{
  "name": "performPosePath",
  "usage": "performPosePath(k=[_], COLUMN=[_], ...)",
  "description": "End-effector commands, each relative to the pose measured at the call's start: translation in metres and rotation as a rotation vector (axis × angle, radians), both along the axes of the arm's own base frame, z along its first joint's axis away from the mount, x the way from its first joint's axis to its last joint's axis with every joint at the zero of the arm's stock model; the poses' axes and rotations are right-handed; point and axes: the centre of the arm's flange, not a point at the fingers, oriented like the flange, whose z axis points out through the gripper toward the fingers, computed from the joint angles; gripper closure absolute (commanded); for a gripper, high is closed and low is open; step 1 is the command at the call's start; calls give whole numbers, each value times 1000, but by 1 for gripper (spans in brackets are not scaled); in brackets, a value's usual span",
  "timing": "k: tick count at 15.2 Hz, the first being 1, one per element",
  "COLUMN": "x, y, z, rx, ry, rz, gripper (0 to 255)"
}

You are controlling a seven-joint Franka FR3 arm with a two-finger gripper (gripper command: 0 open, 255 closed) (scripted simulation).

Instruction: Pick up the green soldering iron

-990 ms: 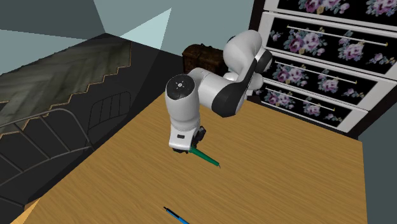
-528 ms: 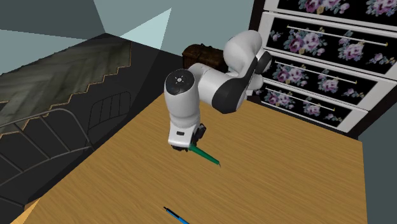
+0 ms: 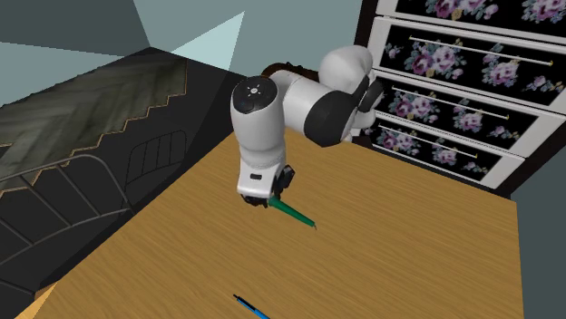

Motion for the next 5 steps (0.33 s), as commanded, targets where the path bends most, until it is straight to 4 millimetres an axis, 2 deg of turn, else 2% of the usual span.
performPosePath(k=[1,3,5], x=[-1,-1,-1], y=[0,0,0], z=[11,22,23], rx=[0,0,0], ry=[0,0,0], rz=[0,0,0], gripper=[255,255,255])
